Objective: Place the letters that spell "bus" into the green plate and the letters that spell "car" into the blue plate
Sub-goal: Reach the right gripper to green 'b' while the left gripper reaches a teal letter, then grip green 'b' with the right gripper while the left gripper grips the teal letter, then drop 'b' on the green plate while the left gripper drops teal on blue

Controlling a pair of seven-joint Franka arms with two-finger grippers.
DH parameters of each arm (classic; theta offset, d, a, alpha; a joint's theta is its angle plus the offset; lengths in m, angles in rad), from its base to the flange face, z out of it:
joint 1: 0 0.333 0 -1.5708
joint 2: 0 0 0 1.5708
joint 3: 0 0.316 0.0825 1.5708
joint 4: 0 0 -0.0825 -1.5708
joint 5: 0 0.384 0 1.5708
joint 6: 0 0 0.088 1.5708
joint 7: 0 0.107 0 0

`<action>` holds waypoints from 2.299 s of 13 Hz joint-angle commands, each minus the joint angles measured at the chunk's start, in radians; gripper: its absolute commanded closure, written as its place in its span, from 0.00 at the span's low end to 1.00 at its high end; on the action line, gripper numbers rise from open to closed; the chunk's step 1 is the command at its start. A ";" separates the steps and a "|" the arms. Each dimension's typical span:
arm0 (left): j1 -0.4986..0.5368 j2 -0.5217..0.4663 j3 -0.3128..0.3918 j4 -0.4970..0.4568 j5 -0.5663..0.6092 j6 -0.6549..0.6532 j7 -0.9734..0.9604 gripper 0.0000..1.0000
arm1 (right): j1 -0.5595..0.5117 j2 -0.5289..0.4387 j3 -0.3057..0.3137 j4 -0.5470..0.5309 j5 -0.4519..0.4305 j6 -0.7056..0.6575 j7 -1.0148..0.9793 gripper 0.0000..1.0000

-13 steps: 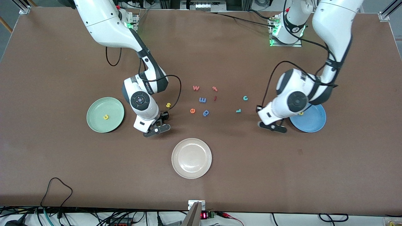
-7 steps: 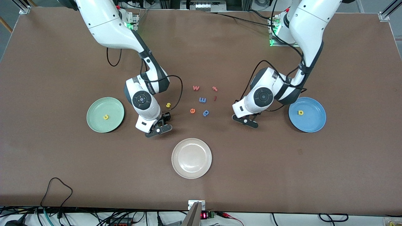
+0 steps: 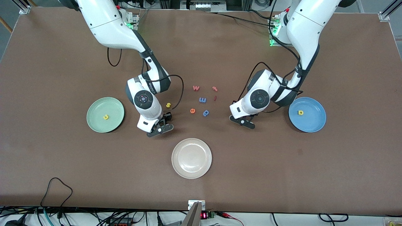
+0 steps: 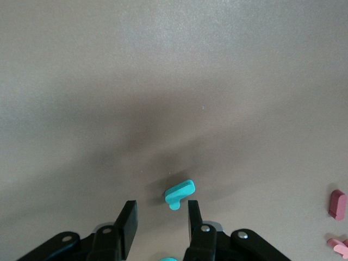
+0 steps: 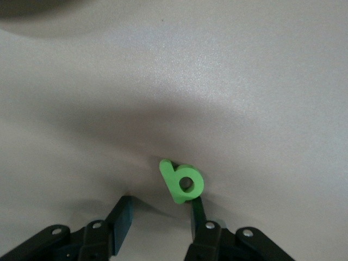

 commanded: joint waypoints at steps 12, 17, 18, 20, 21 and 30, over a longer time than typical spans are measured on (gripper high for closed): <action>-0.022 0.020 0.004 -0.048 0.020 0.112 -0.006 0.55 | 0.011 0.022 -0.043 0.033 0.006 0.049 -0.025 0.49; -0.022 0.018 0.004 -0.051 0.020 0.104 0.008 0.82 | 0.011 0.028 -0.043 0.033 0.006 0.092 -0.026 0.49; -0.022 0.018 0.004 -0.053 0.020 0.104 0.011 0.87 | 0.011 0.032 -0.043 0.033 0.006 0.095 -0.026 0.49; -0.022 0.018 0.004 -0.053 0.022 0.100 0.013 0.98 | 0.013 0.034 -0.043 0.033 0.006 0.095 -0.026 0.49; -0.019 0.009 0.004 -0.053 0.020 0.089 0.013 0.99 | 0.013 0.034 -0.043 0.033 0.006 0.095 -0.026 0.49; 0.383 -0.220 0.005 -0.088 0.022 -0.209 0.181 1.00 | 0.015 0.032 -0.043 0.031 0.006 0.094 -0.026 0.94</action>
